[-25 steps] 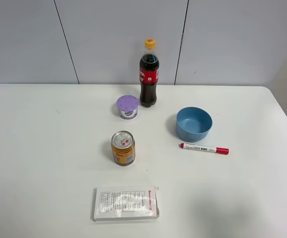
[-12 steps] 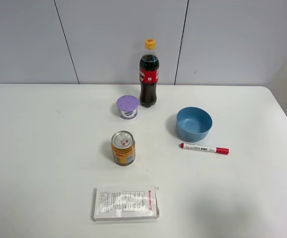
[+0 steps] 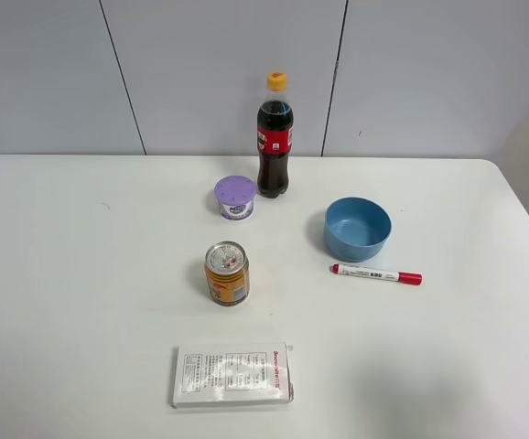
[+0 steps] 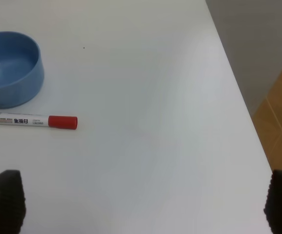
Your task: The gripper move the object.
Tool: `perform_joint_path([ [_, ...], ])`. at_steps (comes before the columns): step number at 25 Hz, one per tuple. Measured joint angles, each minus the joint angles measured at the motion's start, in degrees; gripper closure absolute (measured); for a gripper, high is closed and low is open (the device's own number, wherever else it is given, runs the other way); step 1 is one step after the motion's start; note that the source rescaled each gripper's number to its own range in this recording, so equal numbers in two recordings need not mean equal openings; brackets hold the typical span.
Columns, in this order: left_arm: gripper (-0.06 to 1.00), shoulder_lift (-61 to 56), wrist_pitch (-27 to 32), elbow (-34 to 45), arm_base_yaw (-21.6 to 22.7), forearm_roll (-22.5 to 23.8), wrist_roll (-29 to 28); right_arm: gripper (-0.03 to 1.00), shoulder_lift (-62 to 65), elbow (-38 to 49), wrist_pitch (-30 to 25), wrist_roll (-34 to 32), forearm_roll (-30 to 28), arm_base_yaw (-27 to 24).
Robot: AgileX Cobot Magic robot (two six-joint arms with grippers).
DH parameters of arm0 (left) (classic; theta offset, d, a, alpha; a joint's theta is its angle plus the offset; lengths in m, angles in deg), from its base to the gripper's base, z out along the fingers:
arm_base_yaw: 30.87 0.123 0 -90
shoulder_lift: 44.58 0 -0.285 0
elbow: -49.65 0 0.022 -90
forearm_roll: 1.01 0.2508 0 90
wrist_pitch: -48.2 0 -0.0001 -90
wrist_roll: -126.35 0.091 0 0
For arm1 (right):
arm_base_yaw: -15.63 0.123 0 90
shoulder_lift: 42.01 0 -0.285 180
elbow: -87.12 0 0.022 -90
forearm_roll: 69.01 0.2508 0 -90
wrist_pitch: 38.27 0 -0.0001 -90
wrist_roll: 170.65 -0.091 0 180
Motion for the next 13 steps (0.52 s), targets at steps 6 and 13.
perform_joint_path([
  [6,-0.06,0.0,0.8,0.8,0.0,1.5,-0.1,-0.03,0.0,0.0,0.0,0.0,0.0,0.0],
  [13,-0.06,0.0,0.8,0.8,0.0,1.6,-2.1,-0.03,0.0,0.0,0.0,0.0,0.0,0.0],
])
